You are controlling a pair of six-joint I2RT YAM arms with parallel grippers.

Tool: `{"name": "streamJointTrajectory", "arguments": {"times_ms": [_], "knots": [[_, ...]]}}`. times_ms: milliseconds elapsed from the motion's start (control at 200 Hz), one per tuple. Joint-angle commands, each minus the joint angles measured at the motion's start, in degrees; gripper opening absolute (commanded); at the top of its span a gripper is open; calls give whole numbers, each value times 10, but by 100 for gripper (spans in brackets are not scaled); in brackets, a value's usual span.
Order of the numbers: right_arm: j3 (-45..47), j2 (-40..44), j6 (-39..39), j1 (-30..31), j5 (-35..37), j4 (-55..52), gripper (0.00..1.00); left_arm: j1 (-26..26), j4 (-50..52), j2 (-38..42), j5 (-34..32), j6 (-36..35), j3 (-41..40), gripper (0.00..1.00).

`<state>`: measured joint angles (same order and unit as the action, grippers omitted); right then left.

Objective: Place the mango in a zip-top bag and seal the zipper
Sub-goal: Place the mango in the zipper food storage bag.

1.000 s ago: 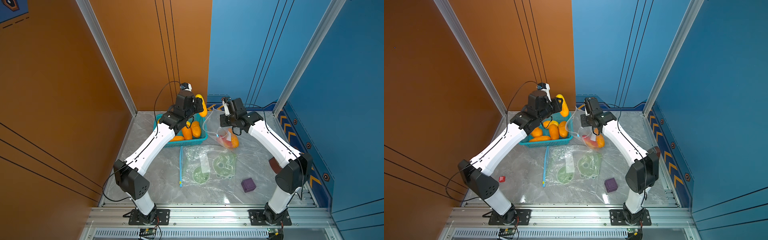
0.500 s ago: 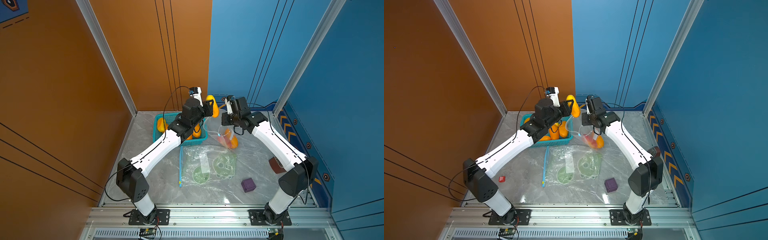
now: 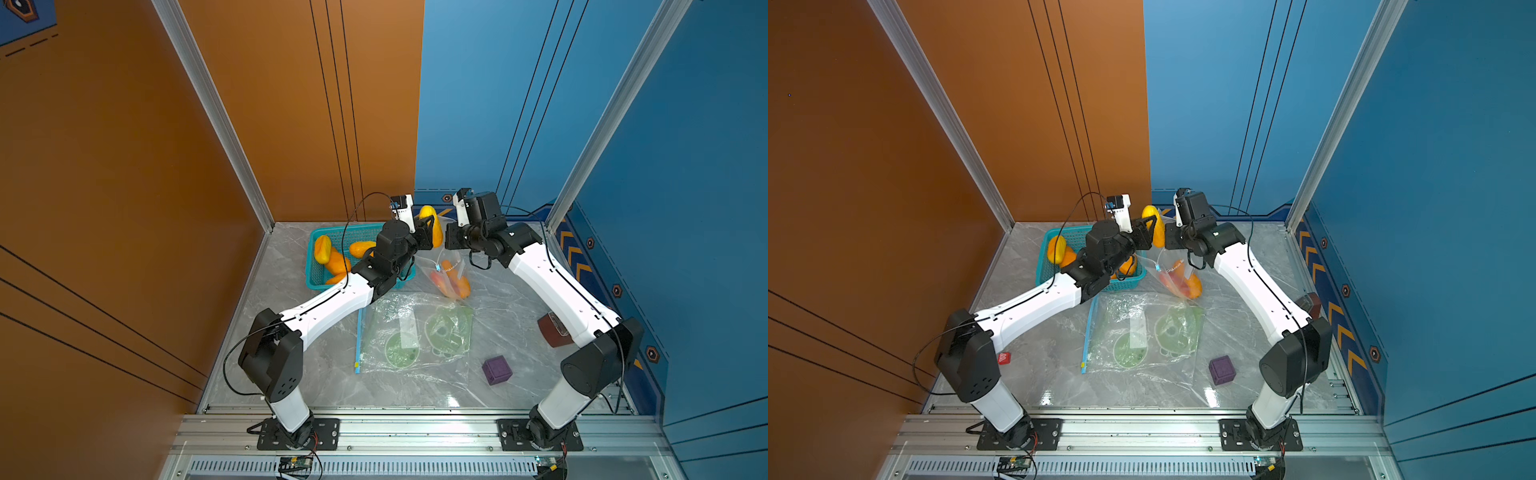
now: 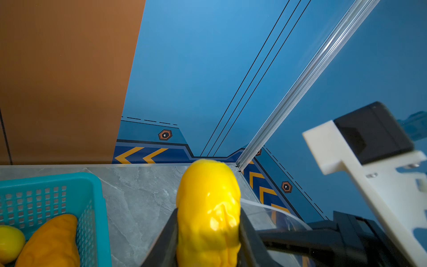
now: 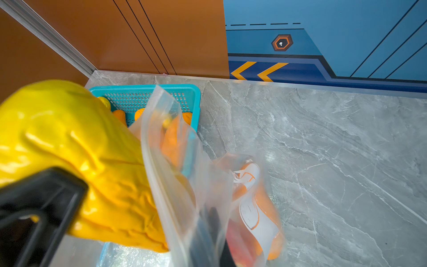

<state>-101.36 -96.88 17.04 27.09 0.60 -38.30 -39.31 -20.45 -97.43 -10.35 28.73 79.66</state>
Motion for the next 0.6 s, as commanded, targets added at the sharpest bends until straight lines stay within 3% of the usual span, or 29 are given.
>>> {"name": "streamJointTrajectory", "arguments": {"times_ms": [0, 190, 596], "knots": [[-1, 14, 14, -5, -6, 12, 0, -8, -36, -11, -13, -6, -12, 43], [-1, 13, 15, -8, -8, 12, 0, -7, -36, -8, -14, -2, -20, 65], [-2, 15, 11, -14, -9, 12, 0, 4, -35, 26, -21, 9, -34, 65]]}}
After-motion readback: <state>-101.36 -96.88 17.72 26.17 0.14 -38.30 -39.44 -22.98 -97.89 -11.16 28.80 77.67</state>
